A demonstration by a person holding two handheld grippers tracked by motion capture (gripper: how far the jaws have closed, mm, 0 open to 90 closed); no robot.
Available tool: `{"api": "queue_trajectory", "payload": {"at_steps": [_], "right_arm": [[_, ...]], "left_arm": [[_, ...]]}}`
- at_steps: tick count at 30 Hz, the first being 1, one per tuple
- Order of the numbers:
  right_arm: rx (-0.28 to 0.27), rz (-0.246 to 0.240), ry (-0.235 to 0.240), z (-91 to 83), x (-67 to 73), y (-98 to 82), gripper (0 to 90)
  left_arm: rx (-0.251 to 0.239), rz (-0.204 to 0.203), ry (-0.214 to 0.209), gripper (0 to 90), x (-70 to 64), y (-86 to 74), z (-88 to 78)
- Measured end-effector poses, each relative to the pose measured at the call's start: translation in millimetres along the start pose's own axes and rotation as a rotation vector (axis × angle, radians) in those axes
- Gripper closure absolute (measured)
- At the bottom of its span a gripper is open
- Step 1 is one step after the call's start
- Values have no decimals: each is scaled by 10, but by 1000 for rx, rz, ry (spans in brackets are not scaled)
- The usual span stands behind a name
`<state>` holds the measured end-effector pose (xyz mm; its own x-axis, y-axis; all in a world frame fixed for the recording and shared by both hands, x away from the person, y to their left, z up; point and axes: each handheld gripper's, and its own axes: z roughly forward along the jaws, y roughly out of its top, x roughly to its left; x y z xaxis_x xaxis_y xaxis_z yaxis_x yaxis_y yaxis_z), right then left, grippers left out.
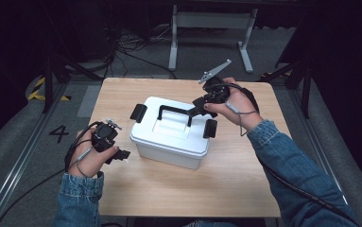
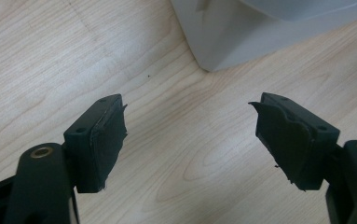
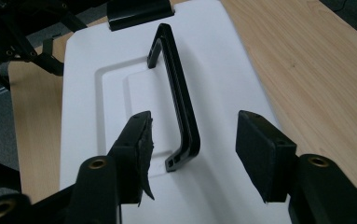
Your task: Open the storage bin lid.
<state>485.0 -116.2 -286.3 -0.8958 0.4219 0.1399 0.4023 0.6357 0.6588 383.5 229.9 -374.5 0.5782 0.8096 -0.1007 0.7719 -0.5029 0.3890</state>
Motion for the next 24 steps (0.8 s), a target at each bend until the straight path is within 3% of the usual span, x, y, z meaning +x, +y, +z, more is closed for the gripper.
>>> {"api": "queue_trajectory", "payload": {"at_steps": [7, 12, 16, 24], "right_arm": [[26, -7, 24, 253, 0, 51, 494], [64, -21, 43, 335, 44, 82, 671], [105, -63, 32, 377, 80, 90, 795], [139, -153, 40, 379, 164, 117, 843]], "left_arm": [[-1, 1, -2, 248, -4, 1, -10], [5, -10, -3, 248, -1, -19, -3], [-3, -7, 2, 248, 1, -24, -20], [3, -14, 2, 248, 5, -26, -7]]}}
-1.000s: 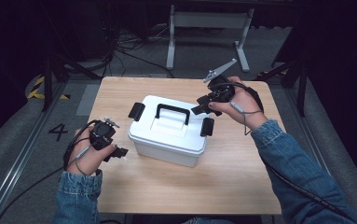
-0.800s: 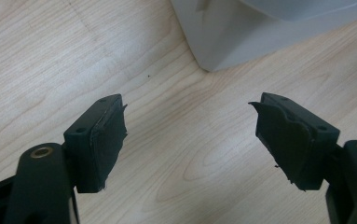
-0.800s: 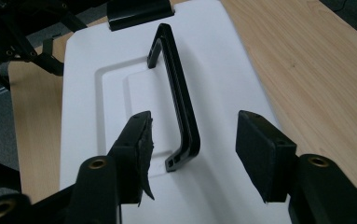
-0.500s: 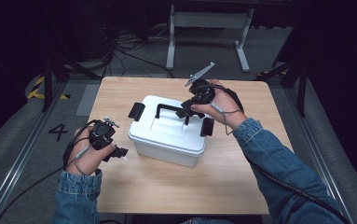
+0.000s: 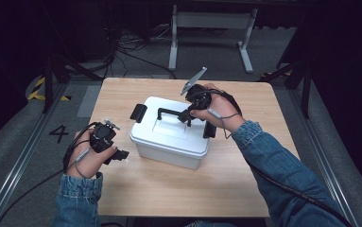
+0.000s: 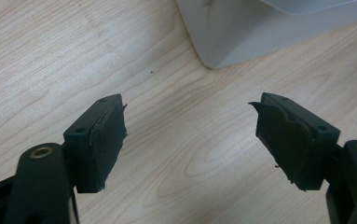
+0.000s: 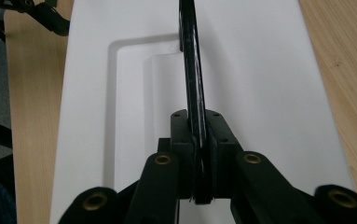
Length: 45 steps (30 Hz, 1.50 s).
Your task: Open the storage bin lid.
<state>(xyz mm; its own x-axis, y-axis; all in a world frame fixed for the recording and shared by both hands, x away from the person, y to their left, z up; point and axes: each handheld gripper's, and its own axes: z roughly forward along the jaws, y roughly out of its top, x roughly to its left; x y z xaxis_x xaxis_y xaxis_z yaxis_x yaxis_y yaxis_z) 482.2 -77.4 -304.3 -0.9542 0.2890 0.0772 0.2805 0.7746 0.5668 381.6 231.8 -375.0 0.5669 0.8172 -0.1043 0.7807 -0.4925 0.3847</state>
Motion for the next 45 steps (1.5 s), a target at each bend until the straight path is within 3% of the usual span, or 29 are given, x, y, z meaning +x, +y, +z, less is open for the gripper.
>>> {"api": "queue_trajectory", "payload": {"at_steps": [5, 16, 35, 45], "right_arm": [[12, -27, -18, -1, 31, 20, 847], [-31, -43, -23, -96, 38, 66, 850], [-99, -19, -72, -604, 3, 117, 850], [-112, -11, -85, -751, -2, 98, 850]], "left_arm": [[5, 12, -9, 246, -4, 13, 18], [6, 9, -17, 244, 6, 17, 23], [4, 2, -12, 244, 10, 11, 18], [6, -1, -13, 244, 5, 12, 15]]}}
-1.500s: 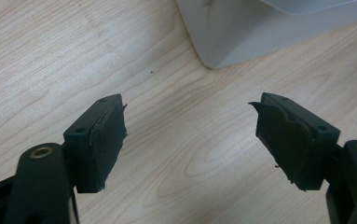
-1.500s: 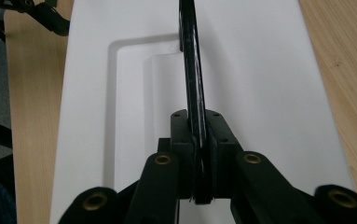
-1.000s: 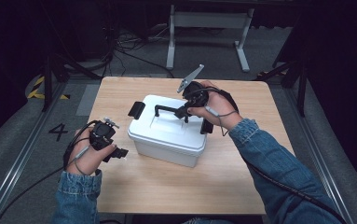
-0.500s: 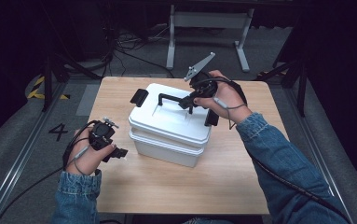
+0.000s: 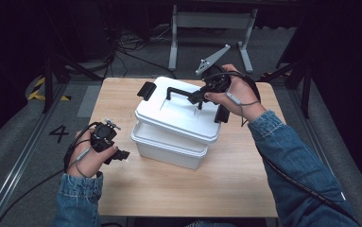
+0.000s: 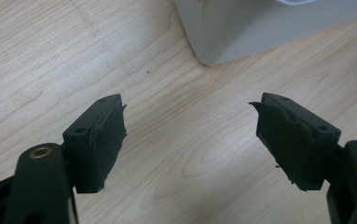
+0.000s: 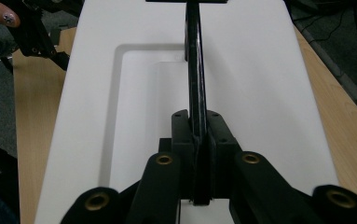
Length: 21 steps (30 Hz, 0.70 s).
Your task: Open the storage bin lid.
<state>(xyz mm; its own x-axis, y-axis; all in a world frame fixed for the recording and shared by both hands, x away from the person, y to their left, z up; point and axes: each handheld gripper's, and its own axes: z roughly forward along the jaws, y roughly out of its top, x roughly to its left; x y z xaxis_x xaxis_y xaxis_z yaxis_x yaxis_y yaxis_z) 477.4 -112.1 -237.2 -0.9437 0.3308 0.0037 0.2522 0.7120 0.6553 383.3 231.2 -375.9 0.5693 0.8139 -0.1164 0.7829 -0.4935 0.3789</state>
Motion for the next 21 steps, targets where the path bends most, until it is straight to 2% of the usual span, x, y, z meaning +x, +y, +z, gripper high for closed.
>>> {"api": "queue_trajectory", "payload": {"at_steps": [9, 14, 21], "right_arm": [[-12, 12, -9, -108, -50, -69, 850], [-4, 31, -20, -222, -107, -164, 850], [-12, 62, -64, -445, -230, -370, 850]], "left_arm": [[-1, 2, 1, 244, 3, -2, 2], [4, 8, 5, 244, 8, 1, 9], [7, 5, 2, 244, -1, 6, 20]]}}
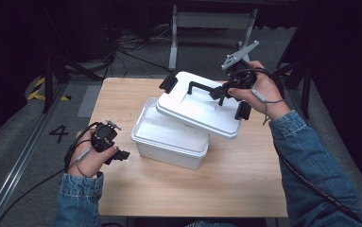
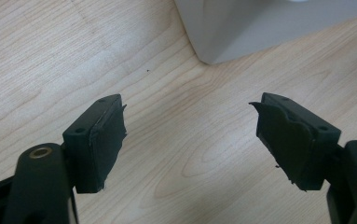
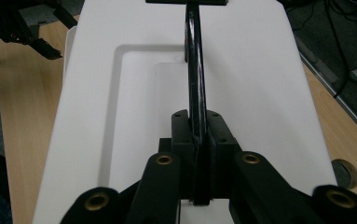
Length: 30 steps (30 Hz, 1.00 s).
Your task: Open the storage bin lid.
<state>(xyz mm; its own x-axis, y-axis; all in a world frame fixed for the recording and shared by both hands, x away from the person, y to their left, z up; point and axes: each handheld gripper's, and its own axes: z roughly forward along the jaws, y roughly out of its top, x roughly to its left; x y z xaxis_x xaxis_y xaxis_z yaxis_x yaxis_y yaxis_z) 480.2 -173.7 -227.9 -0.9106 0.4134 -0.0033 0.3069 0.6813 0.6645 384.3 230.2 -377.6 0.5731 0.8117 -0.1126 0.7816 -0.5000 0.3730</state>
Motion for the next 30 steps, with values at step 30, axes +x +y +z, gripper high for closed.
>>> {"api": "queue_trajectory", "payload": {"at_steps": [30], "right_arm": [[14, 153, -156, -633, -507, -743, 850]], "left_arm": [[21, -14, -2, 243, 16, -18, 10]]}}
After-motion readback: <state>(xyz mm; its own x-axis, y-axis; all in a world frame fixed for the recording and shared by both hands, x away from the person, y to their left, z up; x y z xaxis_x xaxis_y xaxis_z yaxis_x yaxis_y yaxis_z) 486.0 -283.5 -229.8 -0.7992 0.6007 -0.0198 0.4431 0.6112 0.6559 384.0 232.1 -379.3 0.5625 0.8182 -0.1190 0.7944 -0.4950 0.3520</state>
